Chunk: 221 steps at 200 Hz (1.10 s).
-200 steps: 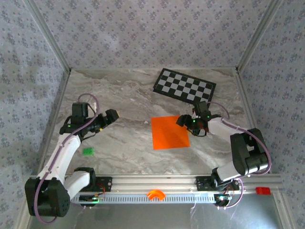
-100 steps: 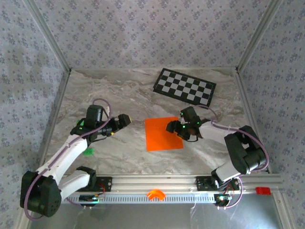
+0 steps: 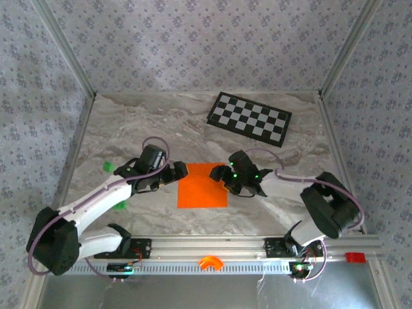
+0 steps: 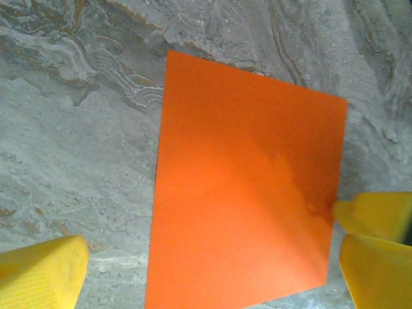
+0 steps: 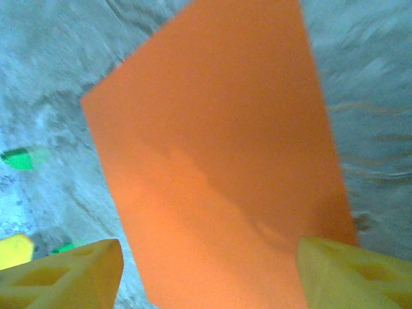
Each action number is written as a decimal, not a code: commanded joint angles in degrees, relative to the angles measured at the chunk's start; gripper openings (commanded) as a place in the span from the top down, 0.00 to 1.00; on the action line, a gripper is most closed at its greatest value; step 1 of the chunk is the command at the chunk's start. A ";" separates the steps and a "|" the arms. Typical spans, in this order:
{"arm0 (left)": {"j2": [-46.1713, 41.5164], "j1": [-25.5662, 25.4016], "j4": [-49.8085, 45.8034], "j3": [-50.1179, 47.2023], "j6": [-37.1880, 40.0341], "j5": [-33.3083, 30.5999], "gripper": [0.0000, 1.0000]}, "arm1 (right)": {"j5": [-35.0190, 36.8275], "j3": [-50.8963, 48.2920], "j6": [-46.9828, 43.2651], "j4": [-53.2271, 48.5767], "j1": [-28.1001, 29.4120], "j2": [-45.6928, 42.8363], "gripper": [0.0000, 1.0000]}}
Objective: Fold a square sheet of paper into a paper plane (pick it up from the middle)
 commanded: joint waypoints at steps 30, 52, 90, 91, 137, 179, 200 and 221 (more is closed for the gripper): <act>14.87 -8.13 -7.93 13.25 -1.07 -8.27 0.01 | 1.63 -4.10 -12.98 -17.38 -13.03 -18.53 0.16; 24.82 -11.46 -14.20 22.29 0.08 -10.38 0.02 | -1.80 -6.78 -17.93 -20.99 -20.04 -24.05 0.10; 39.20 -15.60 -25.77 37.76 1.62 -13.90 0.02 | -7.30 -10.47 -21.77 -23.11 -27.63 -29.66 0.00; 39.40 -15.63 -26.08 38.11 1.62 -13.94 0.02 | -7.48 -10.51 -21.81 -23.14 -27.75 -29.74 0.00; 46.66 -16.98 -30.13 44.70 -0.28 -14.75 0.01 | -9.58 -12.73 -22.70 -22.87 -28.42 -29.83 0.00; 47.08 -16.98 -28.79 43.15 -3.04 -15.89 0.01 | -10.17 -11.67 -25.61 -26.49 -29.59 -29.23 0.00; 47.34 -16.90 -27.57 42.60 -4.02 -15.91 0.01 | -10.41 -10.67 -26.76 -27.29 -29.90 -27.89 0.00; 47.30 -16.85 -24.46 40.39 -5.76 -16.16 0.00 | -8.56 -9.23 -28.13 -28.98 -30.19 -25.78 0.00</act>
